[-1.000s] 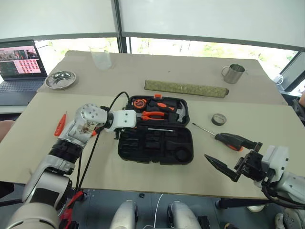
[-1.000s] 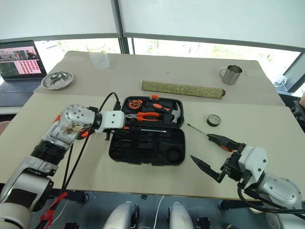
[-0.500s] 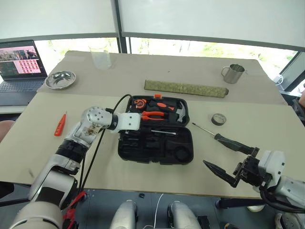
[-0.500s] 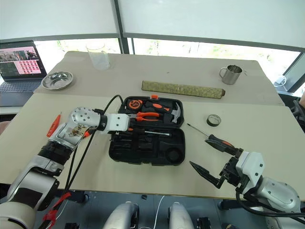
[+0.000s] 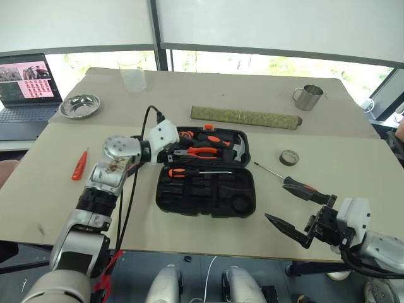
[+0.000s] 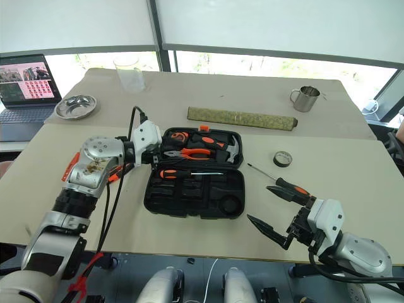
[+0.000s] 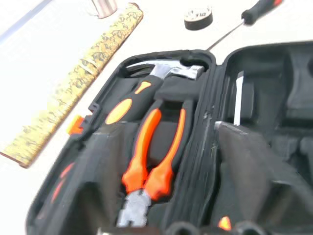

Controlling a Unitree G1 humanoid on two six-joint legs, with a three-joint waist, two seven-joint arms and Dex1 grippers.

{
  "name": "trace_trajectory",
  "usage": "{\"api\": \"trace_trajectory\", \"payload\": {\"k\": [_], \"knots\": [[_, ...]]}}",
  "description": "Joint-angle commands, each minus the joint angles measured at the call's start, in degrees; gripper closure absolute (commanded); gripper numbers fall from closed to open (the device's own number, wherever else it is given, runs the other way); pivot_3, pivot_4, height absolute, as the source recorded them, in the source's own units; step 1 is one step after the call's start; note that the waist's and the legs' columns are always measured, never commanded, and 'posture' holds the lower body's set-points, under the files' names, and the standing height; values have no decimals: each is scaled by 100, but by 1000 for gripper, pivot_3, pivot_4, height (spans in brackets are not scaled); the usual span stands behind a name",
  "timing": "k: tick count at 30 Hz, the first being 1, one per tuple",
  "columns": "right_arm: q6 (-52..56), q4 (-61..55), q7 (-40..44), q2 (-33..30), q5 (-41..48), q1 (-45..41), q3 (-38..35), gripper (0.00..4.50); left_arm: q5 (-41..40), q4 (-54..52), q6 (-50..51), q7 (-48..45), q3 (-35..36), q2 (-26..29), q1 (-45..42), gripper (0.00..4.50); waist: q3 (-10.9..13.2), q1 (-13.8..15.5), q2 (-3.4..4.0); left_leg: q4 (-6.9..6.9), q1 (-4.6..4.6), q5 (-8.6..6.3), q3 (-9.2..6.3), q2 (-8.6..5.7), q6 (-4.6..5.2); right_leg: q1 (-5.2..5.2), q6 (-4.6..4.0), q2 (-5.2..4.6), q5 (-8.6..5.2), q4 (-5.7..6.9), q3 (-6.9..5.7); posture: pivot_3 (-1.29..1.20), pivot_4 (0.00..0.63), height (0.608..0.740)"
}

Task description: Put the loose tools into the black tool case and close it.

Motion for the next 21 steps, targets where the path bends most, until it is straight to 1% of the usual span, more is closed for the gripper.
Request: {"api": "trace_trajectory", "payload": {"k": [1, 2, 4, 5, 11, 21], "knots": [[26, -97, 5, 42, 163, -53, -41, 0, -3, 87, -18, 316, 109, -138, 42, 3405, 0, 6, 0, 3, -1, 0, 0, 0, 0, 0, 0, 0, 0, 0, 0, 0, 150, 740], [30, -91, 14, 43, 164, -51, -49, 0, 29, 125, -41, 354, 94, -163, 68, 3944, 0, 8, 0, 6, -3, 0, -1, -1, 0, 0, 1, 0, -1, 0, 0, 0, 150, 740], [28, -84, 20, 50, 155, -39, -56, 0, 146, 282, -115, 487, -1, -247, 147, 4422, 0, 13, 0, 6, -2, 0, -1, -1, 0, 1, 1, -1, 0, 0, 0, 0, 150, 740], [25, -82, 23, 54, 152, -29, -63, 0, 188, 343, -120, 538, -45, -279, 174, 4487, 0, 18, 0, 6, -1, 0, -1, -2, 0, 2, 1, -2, 0, 0, 0, 0, 150, 740], [-1, -108, 10, 112, 108, 47, -48, 0, 505, 642, -180, 689, -296, -364, 308, 4487, -1, 32, 1, 7, 0, 0, -2, -1, 0, 4, 0, -1, 0, 1, -2, 0, 150, 740], [-40, 16, 26, 185, 37, -3, 7, 0, 869, 634, 14, 711, -685, -356, 439, 4487, -17, 54, 15, 8, 30, 0, 1, -1, 0, 31, 14, -2, -8, 0, 1, 0, 150, 740]]}}
